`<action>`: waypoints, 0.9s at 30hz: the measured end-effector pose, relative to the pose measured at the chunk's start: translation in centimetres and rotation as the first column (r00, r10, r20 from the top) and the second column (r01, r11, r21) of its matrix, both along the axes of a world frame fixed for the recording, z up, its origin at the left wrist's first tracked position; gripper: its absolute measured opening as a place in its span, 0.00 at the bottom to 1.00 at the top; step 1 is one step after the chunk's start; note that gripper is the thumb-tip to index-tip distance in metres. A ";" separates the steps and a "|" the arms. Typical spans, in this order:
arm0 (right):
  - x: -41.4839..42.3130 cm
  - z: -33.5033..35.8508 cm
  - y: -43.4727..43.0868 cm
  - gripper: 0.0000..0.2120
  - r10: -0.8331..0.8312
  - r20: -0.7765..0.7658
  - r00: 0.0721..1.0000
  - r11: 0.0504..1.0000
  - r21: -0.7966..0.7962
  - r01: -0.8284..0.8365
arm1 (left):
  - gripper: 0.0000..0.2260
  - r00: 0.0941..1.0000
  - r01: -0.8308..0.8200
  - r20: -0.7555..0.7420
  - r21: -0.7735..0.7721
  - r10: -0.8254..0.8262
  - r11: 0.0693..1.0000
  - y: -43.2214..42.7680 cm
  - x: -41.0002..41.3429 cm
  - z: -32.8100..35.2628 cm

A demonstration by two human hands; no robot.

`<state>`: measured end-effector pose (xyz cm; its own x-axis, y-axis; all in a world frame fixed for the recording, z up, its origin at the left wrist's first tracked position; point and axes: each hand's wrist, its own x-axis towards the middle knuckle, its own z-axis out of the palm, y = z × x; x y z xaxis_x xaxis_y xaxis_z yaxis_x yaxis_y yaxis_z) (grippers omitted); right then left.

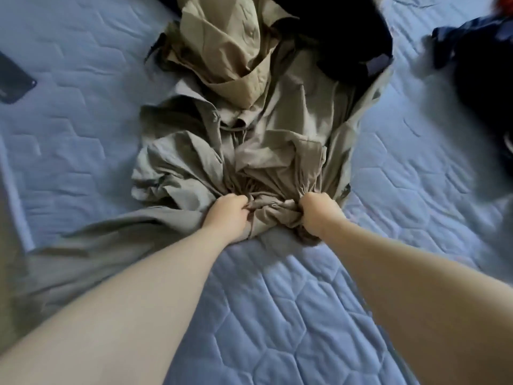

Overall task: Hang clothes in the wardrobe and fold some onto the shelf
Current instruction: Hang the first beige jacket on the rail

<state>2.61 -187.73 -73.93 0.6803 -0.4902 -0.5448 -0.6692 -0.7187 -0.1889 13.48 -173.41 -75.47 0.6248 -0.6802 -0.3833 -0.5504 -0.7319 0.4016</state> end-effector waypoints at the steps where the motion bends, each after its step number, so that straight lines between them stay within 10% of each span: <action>1: -1.8 0.3 1.7 0.12 -0.008 -0.040 0.999 1.000 0.028 0.009 | 0.09 1.000 0.015 -0.017 0.026 -0.015 1.000 1.4 -1.7 0.2; 12: -12.5 3.6 17.8 0.13 -0.061 -0.290 0.955 0.918 0.360 0.168 | 0.03 0.951 0.020 -0.301 0.277 0.067 0.961 17.5 -8.7 5.2; 18: -12.2 6.6 19.0 0.16 -0.527 -0.101 0.844 0.745 0.425 0.515 | 0.12 0.895 -0.266 -0.302 0.232 0.329 0.936 23.3 -10.1 8.1; 27: -12.8 11.0 18.8 0.09 -0.366 -0.123 0.923 0.815 0.437 0.381 | 0.12 0.809 -0.094 -0.543 0.257 0.224 0.962 21.9 -9.7 13.6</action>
